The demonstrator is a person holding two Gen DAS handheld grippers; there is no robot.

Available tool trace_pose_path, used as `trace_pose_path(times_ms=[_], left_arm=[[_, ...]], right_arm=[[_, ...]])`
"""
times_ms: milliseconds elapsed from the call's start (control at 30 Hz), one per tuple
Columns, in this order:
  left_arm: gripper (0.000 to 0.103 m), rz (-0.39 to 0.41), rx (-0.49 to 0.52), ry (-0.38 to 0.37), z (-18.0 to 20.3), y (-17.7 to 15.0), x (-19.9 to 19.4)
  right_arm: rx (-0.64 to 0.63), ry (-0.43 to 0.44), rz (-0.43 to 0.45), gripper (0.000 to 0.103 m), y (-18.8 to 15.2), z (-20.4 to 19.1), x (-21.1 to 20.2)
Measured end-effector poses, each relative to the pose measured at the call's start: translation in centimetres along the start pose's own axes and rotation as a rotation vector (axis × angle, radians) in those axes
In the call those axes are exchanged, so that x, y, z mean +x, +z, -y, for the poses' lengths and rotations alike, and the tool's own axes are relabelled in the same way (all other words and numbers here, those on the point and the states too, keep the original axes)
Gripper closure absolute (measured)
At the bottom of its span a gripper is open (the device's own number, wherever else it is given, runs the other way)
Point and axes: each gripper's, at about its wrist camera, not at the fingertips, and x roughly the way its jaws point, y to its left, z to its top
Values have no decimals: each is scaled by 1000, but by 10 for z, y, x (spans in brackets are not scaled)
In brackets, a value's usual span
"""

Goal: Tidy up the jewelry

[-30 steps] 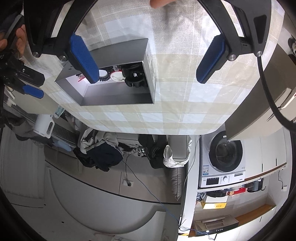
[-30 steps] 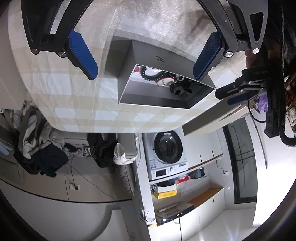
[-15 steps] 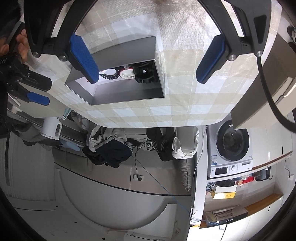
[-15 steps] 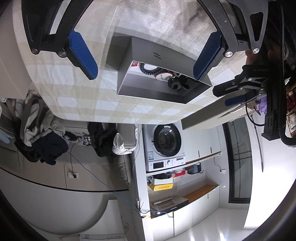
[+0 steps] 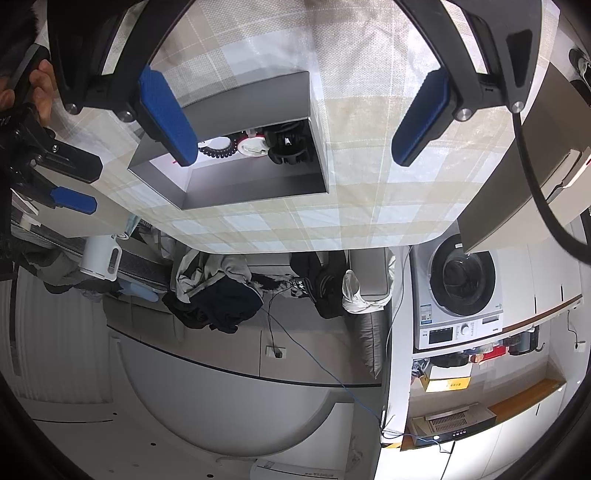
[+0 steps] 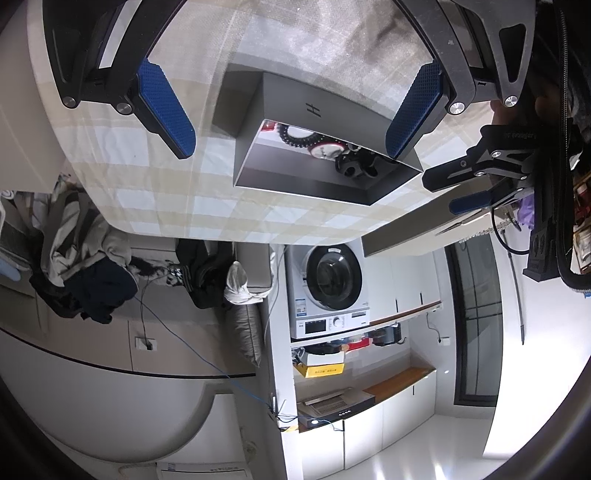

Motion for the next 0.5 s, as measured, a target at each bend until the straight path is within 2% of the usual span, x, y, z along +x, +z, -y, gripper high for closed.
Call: trace_pose_path(times_ms=[500], left_arm=[[1,-2,-7,2,-1,-1,1]], right_arm=[[-3,0,2,0,0,0,-1]])
